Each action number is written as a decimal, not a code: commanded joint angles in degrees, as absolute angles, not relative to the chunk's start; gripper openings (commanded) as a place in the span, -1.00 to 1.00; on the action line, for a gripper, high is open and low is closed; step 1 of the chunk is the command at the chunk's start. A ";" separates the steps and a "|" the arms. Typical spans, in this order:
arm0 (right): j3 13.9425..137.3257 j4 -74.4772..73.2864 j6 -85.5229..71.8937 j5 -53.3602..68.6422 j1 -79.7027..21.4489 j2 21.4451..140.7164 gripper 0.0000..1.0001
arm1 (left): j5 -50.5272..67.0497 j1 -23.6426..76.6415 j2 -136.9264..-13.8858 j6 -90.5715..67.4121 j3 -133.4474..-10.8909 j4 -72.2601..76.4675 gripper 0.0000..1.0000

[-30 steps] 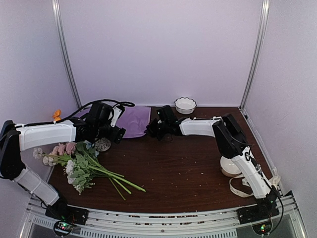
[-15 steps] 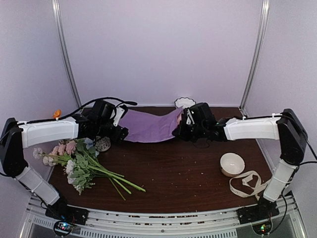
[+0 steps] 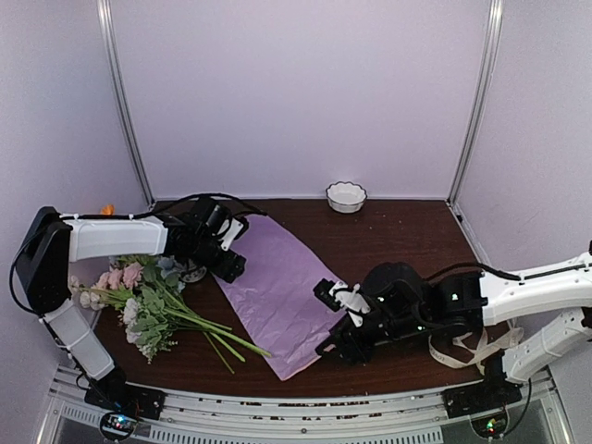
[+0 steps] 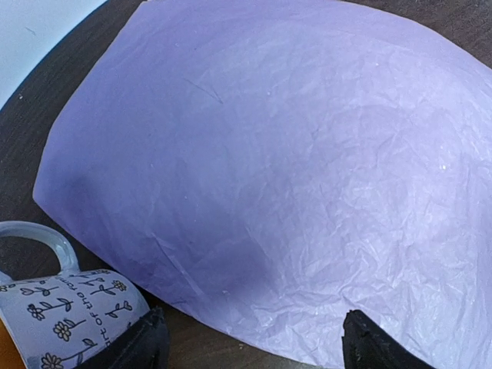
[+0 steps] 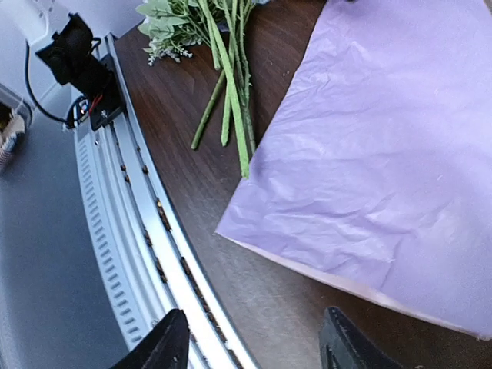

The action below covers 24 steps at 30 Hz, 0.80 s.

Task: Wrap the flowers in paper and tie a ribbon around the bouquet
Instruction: Move the folded wrapping paper to the center of the board.

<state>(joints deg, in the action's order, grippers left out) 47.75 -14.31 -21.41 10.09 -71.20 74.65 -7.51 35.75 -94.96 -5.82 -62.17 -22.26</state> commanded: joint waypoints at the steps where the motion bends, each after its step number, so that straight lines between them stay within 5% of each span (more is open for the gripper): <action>1: 48.34 -19.28 -15.55 4.59 -69.38 69.12 0.32 | -7.21 36.03 -94.84 -5.10 -64.14 -24.51 0.61; 5: 54.54 -23.40 -15.30 1.85 -61.26 73.01 0.58 | -8.33 35.96 -94.12 -6.76 -64.33 -28.00 0.58; 12: 68.59 -28.45 -17.90 10.88 -46.75 90.21 0.54 | -10.82 36.00 -92.46 -10.92 -62.05 -34.67 0.55; 24: 95.58 -28.55 -16.65 27.00 -39.30 120.36 0.36 | -9.39 35.99 -95.81 -11.68 -58.99 -32.20 0.54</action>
<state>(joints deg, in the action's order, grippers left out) 86.61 -27.83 -16.82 20.67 -40.45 114.98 -9.61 35.75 -94.11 -11.38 -59.46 -33.93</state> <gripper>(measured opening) 0.691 0.772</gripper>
